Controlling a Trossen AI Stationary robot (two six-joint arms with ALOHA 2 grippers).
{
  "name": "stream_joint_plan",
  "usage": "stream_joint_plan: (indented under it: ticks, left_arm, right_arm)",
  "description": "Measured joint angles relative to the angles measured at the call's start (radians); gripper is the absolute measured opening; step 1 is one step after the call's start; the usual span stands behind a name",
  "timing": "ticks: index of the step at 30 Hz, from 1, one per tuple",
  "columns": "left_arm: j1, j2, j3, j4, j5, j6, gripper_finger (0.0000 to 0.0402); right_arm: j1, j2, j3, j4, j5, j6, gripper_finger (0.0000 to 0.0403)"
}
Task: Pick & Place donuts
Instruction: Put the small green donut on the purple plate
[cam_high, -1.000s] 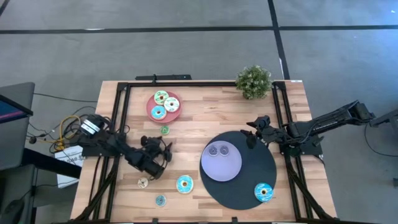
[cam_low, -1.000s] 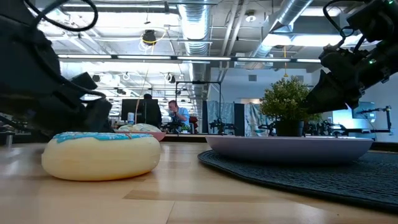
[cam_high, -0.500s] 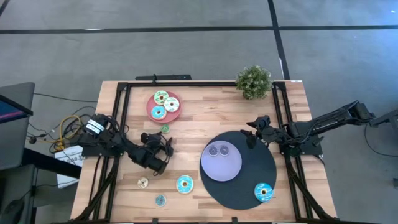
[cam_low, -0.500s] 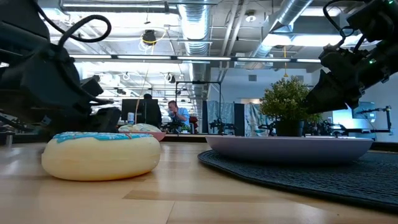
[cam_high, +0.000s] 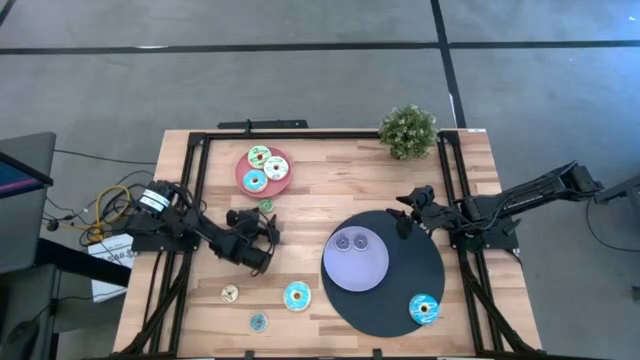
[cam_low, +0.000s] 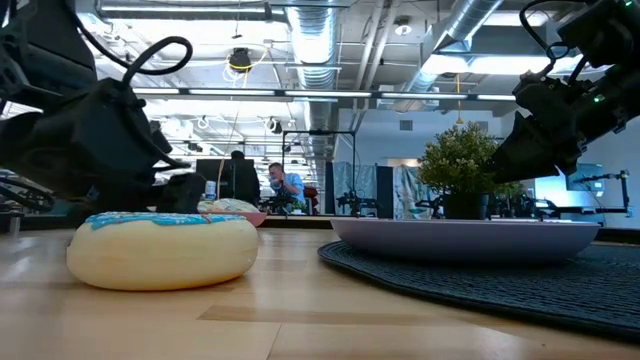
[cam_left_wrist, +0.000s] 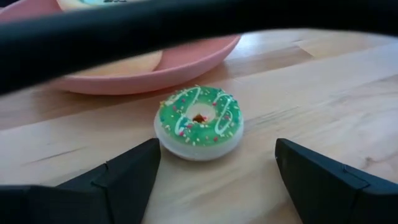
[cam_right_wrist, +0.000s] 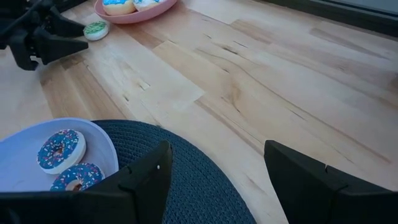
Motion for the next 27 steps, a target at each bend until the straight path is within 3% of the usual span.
stream_joint_plan:
  ticks: [10, 22, 27]
  left_arm:
    - [0.033, 0.0, -0.001, 0.03, 0.005, 0.088, 0.0316]
    - [0.041, 0.0, 0.0, 0.029, 0.008, 0.086, 0.0315]
    - [0.042, 0.001, 0.001, 0.047, 0.004, 0.082, 0.029]
  right_arm:
    - [0.0, 0.0, 0.0, 0.0, 0.0, 0.0, 0.0244]
    - [0.0, 0.0, 0.0, 0.0, 0.0, 0.001, 0.0244]
    - [0.0, 0.0, 0.0, 0.0, -0.001, 0.001, 0.0244]
